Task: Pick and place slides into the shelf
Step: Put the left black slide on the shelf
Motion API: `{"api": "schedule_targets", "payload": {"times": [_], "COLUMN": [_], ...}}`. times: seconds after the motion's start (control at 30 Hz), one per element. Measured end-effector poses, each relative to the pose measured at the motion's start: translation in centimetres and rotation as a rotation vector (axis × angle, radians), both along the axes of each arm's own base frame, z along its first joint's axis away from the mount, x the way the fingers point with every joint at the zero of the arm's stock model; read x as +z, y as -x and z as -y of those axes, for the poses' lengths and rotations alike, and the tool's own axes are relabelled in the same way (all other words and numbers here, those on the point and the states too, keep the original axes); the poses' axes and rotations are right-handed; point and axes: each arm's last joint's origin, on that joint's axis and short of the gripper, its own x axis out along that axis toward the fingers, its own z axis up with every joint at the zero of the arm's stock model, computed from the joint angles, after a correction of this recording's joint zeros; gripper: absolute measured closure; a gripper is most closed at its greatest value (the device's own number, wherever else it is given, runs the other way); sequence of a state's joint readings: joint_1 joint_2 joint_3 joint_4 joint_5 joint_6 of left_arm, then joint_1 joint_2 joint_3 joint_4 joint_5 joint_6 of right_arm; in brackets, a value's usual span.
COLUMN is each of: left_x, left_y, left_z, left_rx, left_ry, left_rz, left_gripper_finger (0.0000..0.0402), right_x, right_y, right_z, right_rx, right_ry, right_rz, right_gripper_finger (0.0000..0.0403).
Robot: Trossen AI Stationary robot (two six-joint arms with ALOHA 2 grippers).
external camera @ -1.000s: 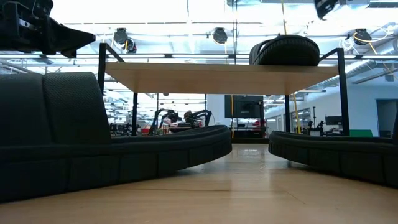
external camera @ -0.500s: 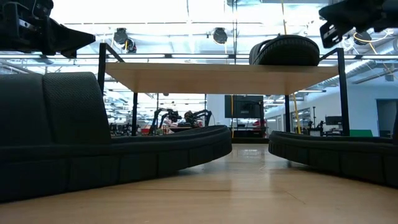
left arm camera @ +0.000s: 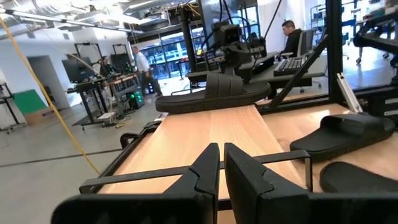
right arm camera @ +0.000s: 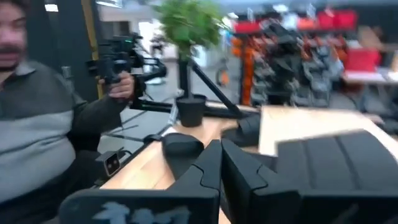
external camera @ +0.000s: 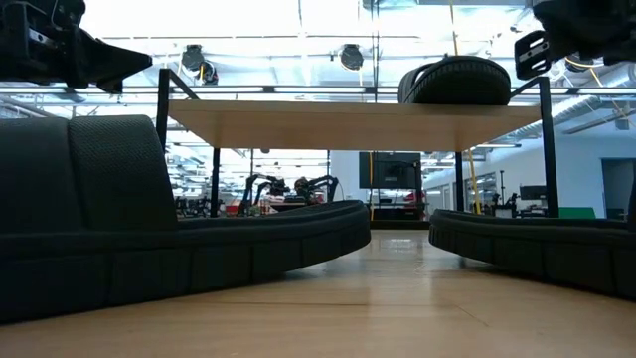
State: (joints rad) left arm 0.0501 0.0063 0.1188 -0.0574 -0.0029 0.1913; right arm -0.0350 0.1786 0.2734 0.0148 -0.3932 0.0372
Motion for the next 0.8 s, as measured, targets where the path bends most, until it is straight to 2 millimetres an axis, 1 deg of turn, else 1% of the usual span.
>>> {"api": "schedule_targets", "payload": {"times": [0.13,0.23,0.3,0.33,0.4,0.47,0.57,0.63,0.73,0.8], "left_x": [0.3,1.8,3.1,4.1,6.4,8.5,10.9,12.0,12.6,12.4], "left_y": [0.1,0.7,1.1,1.3,1.7,2.0,1.8,1.1,-0.7,-1.8], "left_z": [0.0,0.0,0.0,0.0,0.0,-0.1,-0.4,-0.6,-0.9,-1.1], "left_rx": [-0.007,-0.010,0.002,0.009,0.025,0.080,0.185,0.248,0.319,0.318], "left_ry": [0.128,0.217,0.242,0.249,0.252,0.266,0.268,0.280,0.301,0.315], "left_rz": [0.001,-0.011,-0.014,-0.007,-0.006,-0.043,-0.181,-0.301,-0.504,-0.646], "left_gripper_finger": [0.0369,0.0369,0.0369,0.0369,0.0369,0.0369,0.0369,0.0369,0.0369,0.0369], "right_x": [-1.7,-2.9,-3.8,-3.9,-3.6,-3.5,-3.6,-3.6,-3.7,-3.7], "right_y": [-0.4,-0.6,-0.7,-0.7,-0.7,-0.7,-0.7,-0.7,-0.7,-0.7], "right_z": [-0.3,-0.3,-0.3,-0.3,-0.3,-0.2,-0.3,-0.3,-0.3,-0.3], "right_rx": [0.088,0.091,0.090,0.089,0.077,0.059,0.063,0.063,0.063,0.063], "right_ry": [0.060,0.052,0.054,0.062,0.070,0.070,0.070,0.070,0.079,0.080], "right_rz": [0.094,0.108,0.101,0.111,0.146,0.162,0.148,0.152,0.140,0.142], "right_gripper_finger": [0.0403,0.0403,0.0403,0.0403,0.0403,0.0403,0.0403,0.0403,0.0403,0.0403]}}
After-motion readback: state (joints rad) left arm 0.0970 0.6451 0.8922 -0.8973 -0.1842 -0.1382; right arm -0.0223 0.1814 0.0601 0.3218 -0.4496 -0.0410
